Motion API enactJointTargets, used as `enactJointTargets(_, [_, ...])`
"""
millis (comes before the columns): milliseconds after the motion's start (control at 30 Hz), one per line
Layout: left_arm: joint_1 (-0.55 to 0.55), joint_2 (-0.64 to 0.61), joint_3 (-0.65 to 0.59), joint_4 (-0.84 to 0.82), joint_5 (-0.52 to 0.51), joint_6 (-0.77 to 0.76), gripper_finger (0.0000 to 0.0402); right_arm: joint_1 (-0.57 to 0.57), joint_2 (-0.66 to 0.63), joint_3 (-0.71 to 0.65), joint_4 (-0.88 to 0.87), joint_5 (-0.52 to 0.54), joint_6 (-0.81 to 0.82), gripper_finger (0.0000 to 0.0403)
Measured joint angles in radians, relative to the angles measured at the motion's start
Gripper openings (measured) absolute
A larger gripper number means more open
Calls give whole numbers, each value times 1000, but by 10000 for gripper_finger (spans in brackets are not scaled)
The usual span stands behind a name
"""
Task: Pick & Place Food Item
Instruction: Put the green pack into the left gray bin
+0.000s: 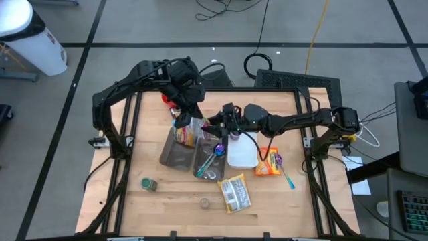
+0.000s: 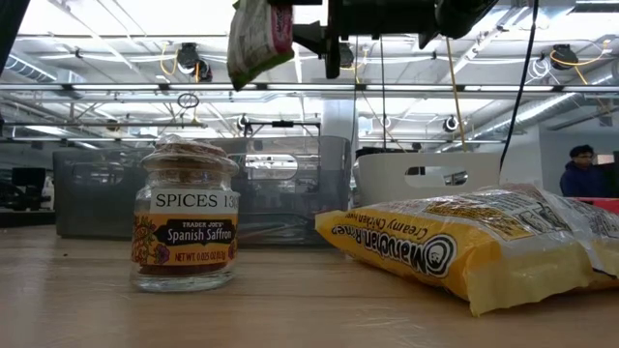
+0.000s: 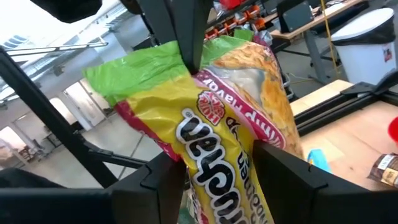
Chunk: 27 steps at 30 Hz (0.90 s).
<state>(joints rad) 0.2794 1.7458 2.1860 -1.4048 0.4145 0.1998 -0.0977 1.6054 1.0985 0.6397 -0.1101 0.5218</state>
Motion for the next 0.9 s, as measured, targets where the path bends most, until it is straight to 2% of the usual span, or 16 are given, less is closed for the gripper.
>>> enactJointTargets(567, [2, 0, 0, -97, -76, 46, 1, -31, -21, 0, -13, -88, 11, 179])
enactJointTargets(900, [4, 0, 0, -87, -86, 56, 1, -61, -64, 0, -16, -73, -24, 175])
